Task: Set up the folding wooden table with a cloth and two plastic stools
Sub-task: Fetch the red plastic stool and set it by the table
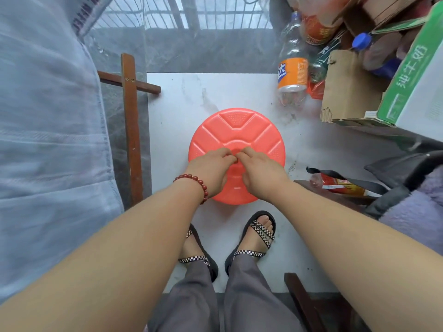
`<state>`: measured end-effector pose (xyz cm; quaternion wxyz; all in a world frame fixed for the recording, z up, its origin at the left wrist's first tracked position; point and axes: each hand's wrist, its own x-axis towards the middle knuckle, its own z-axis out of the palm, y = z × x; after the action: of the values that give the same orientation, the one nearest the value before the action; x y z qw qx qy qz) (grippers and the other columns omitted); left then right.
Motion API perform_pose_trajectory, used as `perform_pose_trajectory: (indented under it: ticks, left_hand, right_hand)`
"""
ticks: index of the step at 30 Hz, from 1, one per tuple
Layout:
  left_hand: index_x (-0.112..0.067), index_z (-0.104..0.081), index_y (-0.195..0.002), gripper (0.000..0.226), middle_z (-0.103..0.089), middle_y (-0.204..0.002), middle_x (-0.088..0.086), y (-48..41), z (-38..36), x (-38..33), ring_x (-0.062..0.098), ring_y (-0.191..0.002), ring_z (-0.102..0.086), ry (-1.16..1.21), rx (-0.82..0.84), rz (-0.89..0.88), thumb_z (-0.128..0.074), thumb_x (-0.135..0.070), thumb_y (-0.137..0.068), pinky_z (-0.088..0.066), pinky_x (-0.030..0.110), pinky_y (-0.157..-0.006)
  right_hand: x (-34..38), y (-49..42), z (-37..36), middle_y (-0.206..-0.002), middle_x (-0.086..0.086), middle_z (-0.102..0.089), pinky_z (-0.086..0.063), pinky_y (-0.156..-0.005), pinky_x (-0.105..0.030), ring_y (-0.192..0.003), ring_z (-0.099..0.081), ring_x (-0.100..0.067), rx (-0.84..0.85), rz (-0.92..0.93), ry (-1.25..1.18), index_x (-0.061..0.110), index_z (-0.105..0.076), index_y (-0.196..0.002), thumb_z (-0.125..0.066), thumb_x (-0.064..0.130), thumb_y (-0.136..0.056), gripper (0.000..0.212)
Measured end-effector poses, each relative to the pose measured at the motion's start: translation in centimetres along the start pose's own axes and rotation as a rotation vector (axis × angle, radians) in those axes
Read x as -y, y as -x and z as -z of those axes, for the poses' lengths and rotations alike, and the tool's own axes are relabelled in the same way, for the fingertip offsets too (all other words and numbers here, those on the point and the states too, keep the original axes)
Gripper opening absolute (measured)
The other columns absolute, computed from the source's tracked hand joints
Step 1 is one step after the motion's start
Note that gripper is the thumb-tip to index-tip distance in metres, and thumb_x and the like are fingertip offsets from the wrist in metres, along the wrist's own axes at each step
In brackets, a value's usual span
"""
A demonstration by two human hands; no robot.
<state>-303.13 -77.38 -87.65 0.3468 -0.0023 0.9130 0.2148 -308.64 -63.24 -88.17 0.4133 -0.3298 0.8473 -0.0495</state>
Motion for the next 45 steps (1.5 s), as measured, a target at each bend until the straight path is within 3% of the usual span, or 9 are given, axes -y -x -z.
perform_pose_trajectory:
  ticks: [5, 9, 13, 16, 22, 28, 32, 38, 45]
  left_hand:
    - [-0.023, -0.042, -0.134, 0.051, -0.025, -0.148, 0.001, 0.4, 0.4, 0.3, 0.026, -0.128, -0.033, 0.034, -0.178, 0.244, -0.052, -0.014, -0.085, -0.043, 0.042, -0.09]
    - [-0.026, -0.003, -0.149, 0.084, 0.014, -0.156, 0.005, 0.0, 0.4, 0.3, 0.035, -0.143, -0.003, 0.119, -0.051, 0.44, -0.057, -0.017, -0.085, -0.036, 0.049, -0.101]
    - [-0.032, 0.02, -0.146, 0.101, 0.028, -0.153, 0.008, -0.7, -0.1, 0.7, 0.045, -0.137, -0.022, 0.259, 0.075, 0.472, -0.059, -0.017, -0.084, -0.039, 0.048, -0.101]
    - [-0.034, 0.022, -0.145, 0.103, 0.027, -0.153, 0.01, -0.8, -0.2, 1.0, 0.045, -0.128, -0.036, 0.284, 0.079, 0.457, -0.059, -0.02, -0.083, -0.041, 0.043, -0.097]
    - [-0.03, 0.023, -0.145, 0.105, 0.026, -0.153, 0.013, -0.2, 0.4, 1.2, 0.038, -0.103, -0.058, 0.179, 0.152, 0.38, -0.06, -0.019, -0.081, -0.043, 0.033, -0.077]
    - [-0.033, 0.017, -0.147, 0.103, 0.023, -0.155, 0.008, 0.1, 0.5, 0.9, 0.036, -0.113, -0.056, 0.226, 0.164, 0.333, -0.061, -0.024, -0.081, -0.045, 0.035, -0.089]
    - [-0.032, 0.013, -0.148, 0.1, 0.015, -0.156, 0.009, 0.2, 0.1, 0.4, 0.036, -0.111, -0.056, 0.23, 0.128, 0.32, -0.06, -0.024, -0.08, -0.045, 0.035, -0.089]
    - [-0.03, 0.016, -0.148, 0.1, -0.014, -0.148, 0.015, 0.4, -0.3, -0.2, 0.036, -0.095, -0.06, 0.188, 0.14, 0.293, -0.058, -0.025, -0.08, -0.049, 0.037, -0.082]
    - [-0.023, 0.013, -0.149, 0.097, -0.019, -0.145, 0.015, 0.2, -0.6, -0.7, 0.035, -0.095, -0.06, 0.168, 0.103, 0.299, -0.056, -0.025, -0.081, -0.049, 0.037, -0.079]
  right_hand:
    - [0.6, -0.3, 1.4, -0.14, -0.004, -0.034, -0.046, -0.083, -0.042, -0.12, -0.043, -0.028, -0.139, -0.058, 0.011, 0.014, -0.046, -0.13, -0.048, 0.008, -0.089, 0.042]
    - [0.8, -1.1, 1.7, -0.153, -0.003, -0.021, -0.043, -0.091, -0.045, -0.133, -0.031, -0.03, -0.226, -0.116, 0.057, 0.016, -0.045, -0.131, -0.056, 0.007, -0.085, 0.048]
    - [0.5, -1.9, 1.2, -0.159, 0.001, -0.003, -0.032, -0.105, -0.053, -0.144, -0.01, -0.033, -0.176, -0.233, 0.05, 0.023, -0.031, -0.142, -0.058, 0.011, -0.088, 0.061]
    - [0.1, -2.2, 0.6, -0.159, 0.004, 0.007, -0.027, -0.11, -0.056, -0.145, -0.003, -0.035, -0.162, -0.313, -0.006, 0.027, -0.017, -0.148, -0.057, 0.013, -0.09, 0.072]
    - [-0.1, -1.8, 0.4, -0.158, -0.003, 0.009, -0.037, -0.105, -0.051, -0.143, -0.007, -0.037, -0.165, -0.49, -0.116, 0.024, -0.001, -0.151, -0.07, 0.026, -0.083, 0.097]
    - [-0.9, -1.5, 0.3, -0.155, -0.012, -0.007, -0.038, -0.101, -0.048, -0.136, -0.023, -0.039, -0.193, -0.765, -0.405, 0.012, 0.005, -0.15, -0.074, 0.028, -0.078, 0.107]
    - [-1.4, -1.3, 0.4, -0.152, -0.014, -0.012, -0.04, -0.098, -0.048, -0.134, -0.025, -0.039, -0.187, -0.785, -0.399, 0.01, 0.003, -0.149, -0.076, 0.028, -0.076, 0.109]
    - [-2.0, -0.7, 0.0, -0.151, -0.011, -0.013, -0.041, -0.095, -0.05, -0.132, -0.024, -0.039, -0.181, -0.779, -0.35, 0.013, 0.0, -0.149, -0.078, 0.026, -0.073, 0.11]
    - [-2.7, -0.6, -0.1, -0.153, -0.011, -0.009, -0.039, -0.098, -0.049, -0.133, -0.023, -0.038, -0.181, -0.756, -0.335, 0.015, 0.002, -0.15, -0.077, 0.024, -0.075, 0.108]
